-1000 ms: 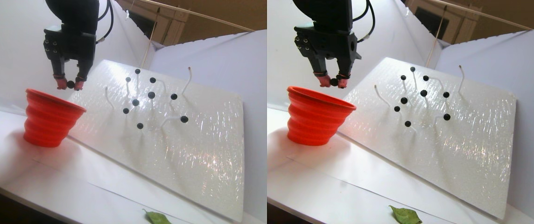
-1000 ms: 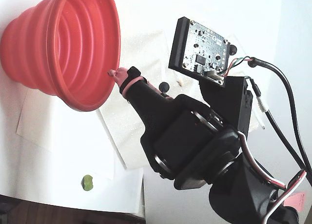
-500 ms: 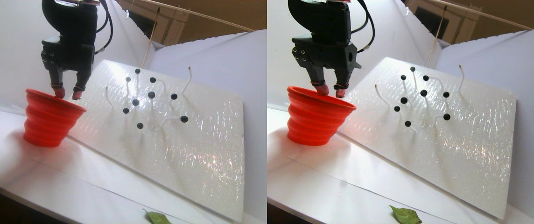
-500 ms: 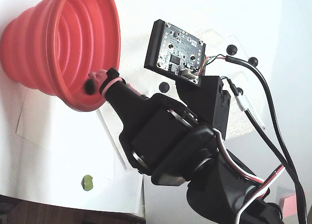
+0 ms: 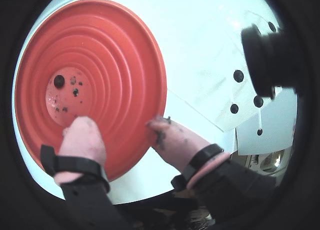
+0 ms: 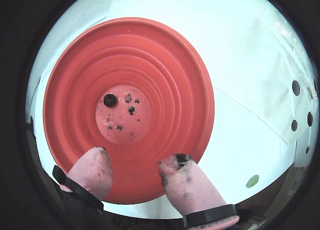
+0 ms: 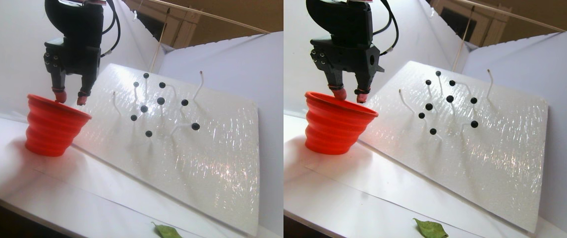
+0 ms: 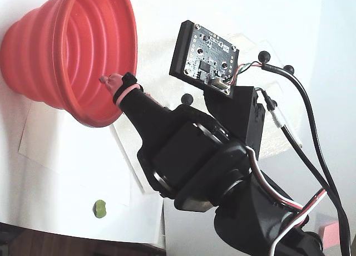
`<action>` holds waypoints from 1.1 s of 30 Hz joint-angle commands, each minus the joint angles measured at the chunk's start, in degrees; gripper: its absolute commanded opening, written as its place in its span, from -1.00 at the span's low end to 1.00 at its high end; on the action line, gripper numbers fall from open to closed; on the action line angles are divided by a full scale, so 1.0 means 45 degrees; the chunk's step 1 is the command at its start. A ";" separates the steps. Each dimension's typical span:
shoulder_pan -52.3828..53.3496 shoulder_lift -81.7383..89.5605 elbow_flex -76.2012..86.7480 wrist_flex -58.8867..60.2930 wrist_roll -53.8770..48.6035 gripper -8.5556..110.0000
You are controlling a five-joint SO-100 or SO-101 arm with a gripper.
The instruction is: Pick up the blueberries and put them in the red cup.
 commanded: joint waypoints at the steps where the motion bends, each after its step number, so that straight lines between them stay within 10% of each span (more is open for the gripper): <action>1: 0.0664 0.1816 -0.0703 0.0117 -0.0117 -0.54; 33: 0.2617 0.5059 0.1758 0.1074 -0.1309 -0.57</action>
